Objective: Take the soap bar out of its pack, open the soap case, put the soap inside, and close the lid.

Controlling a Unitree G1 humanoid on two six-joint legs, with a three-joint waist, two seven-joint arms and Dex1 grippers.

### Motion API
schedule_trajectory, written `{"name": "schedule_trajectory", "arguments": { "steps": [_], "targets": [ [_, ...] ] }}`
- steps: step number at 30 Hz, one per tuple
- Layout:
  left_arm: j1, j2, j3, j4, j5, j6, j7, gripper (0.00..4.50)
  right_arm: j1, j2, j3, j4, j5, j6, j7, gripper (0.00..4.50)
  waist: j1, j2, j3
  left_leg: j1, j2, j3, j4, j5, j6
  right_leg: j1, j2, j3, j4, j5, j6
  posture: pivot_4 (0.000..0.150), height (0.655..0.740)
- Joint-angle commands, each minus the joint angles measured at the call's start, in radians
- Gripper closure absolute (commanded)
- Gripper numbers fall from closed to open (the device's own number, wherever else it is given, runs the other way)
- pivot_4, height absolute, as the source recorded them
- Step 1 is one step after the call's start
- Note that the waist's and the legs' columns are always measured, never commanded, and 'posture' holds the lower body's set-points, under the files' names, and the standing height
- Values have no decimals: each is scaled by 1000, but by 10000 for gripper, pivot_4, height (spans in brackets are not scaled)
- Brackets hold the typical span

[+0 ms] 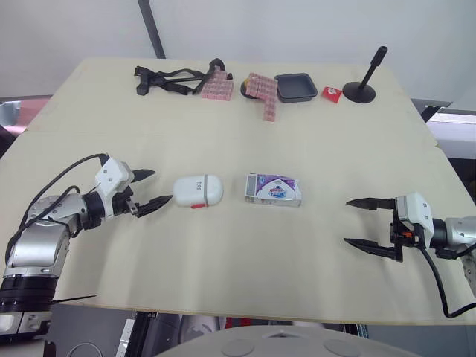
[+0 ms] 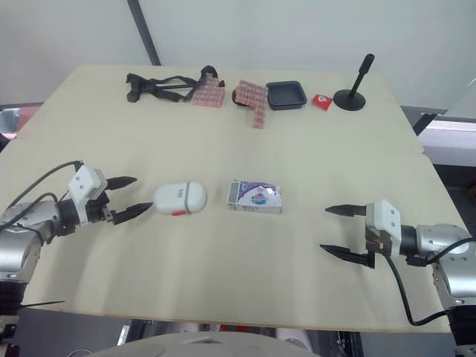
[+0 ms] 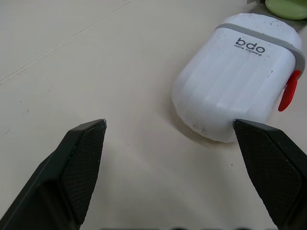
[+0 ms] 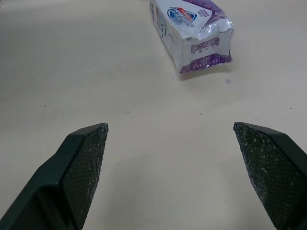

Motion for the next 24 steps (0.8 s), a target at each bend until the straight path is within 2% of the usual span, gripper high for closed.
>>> {"name": "schedule_trajectory", "arguments": {
  "steps": [1,5,24],
  "targets": [
    [-4,6,28,6,-24,-23,-7,157,-38,-19,-37,-13,37,33,-15,0,0,0,0,0,0,0,0,0,0,0,0,0,0,0,0,1500,7400],
    [-2,-10,44,22,-63,-35,-31,157,-99,0,-61,-11,80,108,-69,0,-5,0,0,1,0,0,0,0,0,-1,0,1,2,0,0,1500,7400],
    [-24,-11,64,56,-101,-48,-44,157,-139,-1,-28,57,34,41,-14,0,4,0,0,-3,0,0,3,0,0,-3,0,1,4,0,0,1500,7400]
  ]
}}
